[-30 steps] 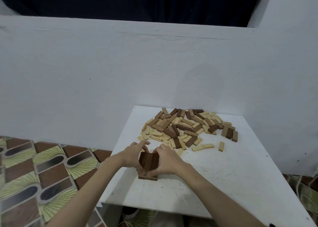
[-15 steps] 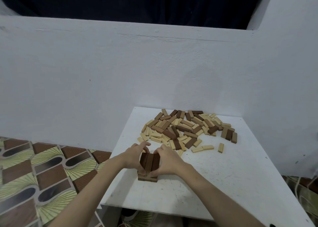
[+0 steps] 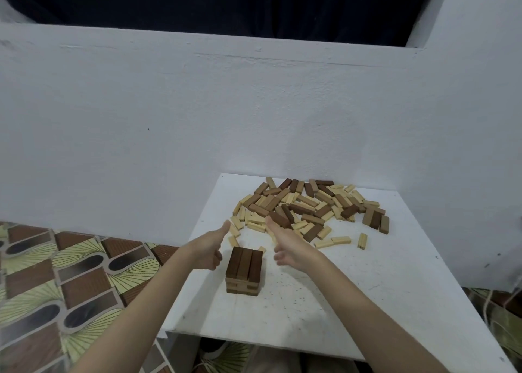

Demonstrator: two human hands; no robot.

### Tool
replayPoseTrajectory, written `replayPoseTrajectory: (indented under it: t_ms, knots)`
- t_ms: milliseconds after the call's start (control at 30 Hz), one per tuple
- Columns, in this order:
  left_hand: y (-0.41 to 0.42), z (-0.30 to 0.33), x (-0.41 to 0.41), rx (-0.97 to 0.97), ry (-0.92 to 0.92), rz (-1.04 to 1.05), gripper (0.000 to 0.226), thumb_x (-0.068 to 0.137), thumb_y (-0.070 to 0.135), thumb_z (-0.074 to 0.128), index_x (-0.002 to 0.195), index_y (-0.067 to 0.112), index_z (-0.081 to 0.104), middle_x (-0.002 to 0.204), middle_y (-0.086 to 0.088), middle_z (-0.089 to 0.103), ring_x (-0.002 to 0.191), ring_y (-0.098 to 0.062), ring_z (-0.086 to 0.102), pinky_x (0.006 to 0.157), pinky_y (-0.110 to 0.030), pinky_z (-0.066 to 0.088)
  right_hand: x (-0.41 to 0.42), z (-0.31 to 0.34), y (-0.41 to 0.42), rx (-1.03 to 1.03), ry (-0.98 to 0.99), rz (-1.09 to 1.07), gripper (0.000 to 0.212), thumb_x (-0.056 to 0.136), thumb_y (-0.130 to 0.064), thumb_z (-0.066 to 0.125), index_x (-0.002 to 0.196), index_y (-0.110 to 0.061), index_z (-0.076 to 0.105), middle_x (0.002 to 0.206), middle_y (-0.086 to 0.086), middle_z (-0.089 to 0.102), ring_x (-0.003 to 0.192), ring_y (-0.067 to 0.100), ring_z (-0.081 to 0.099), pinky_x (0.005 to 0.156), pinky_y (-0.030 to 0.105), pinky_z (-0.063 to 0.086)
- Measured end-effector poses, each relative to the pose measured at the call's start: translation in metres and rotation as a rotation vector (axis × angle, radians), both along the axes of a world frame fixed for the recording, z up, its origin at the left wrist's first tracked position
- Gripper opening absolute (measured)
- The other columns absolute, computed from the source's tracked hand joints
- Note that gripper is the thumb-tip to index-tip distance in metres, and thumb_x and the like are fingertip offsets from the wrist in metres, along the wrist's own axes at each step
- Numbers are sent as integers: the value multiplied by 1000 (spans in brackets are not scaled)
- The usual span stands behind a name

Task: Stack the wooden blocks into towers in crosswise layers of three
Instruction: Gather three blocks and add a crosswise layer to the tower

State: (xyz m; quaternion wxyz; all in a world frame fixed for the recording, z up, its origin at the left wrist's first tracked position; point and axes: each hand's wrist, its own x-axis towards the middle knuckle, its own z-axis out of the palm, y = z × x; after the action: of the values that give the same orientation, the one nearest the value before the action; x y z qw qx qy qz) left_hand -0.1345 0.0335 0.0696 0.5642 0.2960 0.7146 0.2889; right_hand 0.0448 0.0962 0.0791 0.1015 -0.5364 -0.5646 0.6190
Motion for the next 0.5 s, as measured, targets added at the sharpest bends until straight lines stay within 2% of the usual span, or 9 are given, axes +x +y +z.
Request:
replayPoseTrajectory:
  t_ms: [33,67,100,167,200,267,333,400,500]
  knots:
    - [0,-2,4,-18,-58,46,89,91,64,29,149,0,6,150,-27,20,134,-39,34,112,-46,26,-2,-2,1,-133,73,-55,87,89,-68,38,153,-16,11,139,20,40,98,29,54,93,36,43]
    - [3,-6,6,-25,-93,78,92,90,66,27,149,1,2,151,-27,17,137,-40,27,113,-46,24,-4,-4,2,-253,152,-104,88,88,-70,38,153,-19,7,142,24,36,107,35,54,97,41,42]
    - [0,-2,13,-39,-105,99,93,89,69,23,149,2,0,152,-27,16,139,-39,24,114,-46,23,-5,-6,2,-330,202,-136,87,85,-73,39,152,-24,10,131,22,45,102,35,57,91,43,46]
    - [-1,0,23,-44,-143,117,92,88,71,17,149,4,-2,153,-25,11,141,-35,20,113,-42,21,-12,-13,-1,-388,208,-154,79,77,-81,38,138,-32,27,95,13,51,65,26,58,62,39,44]
    - [-1,-1,25,-47,-173,129,91,89,70,16,149,4,-3,154,-23,10,142,-34,18,112,-41,21,-15,-19,1,-402,197,-164,84,73,-85,36,135,-29,32,95,12,52,62,25,58,59,37,42]
    - [-4,4,30,-64,-222,143,91,89,70,16,149,4,-4,155,-21,11,141,-34,21,109,-40,25,-19,-39,11,-387,132,-176,104,66,-92,33,144,-23,32,122,16,57,92,34,63,68,44,45]
    - [-1,-2,27,-55,-258,173,91,89,70,19,149,4,-1,153,-21,15,136,-34,31,99,-41,35,-22,-50,18,-425,122,-168,116,58,-95,34,149,-23,27,135,20,52,116,41,55,81,54,45]
    - [-4,0,28,-44,-302,182,93,88,71,22,149,2,9,147,-23,28,124,-34,46,89,-43,43,-26,-49,16,-449,139,-172,114,60,-93,33,148,-20,29,127,22,57,114,42,56,90,59,44]
    - [-11,3,26,-94,-272,204,95,86,73,22,138,-6,26,125,-23,48,98,-31,57,75,-42,50,-29,-26,1,-502,185,-236,102,77,-85,28,145,-10,32,112,21,62,116,39,55,97,53,41]
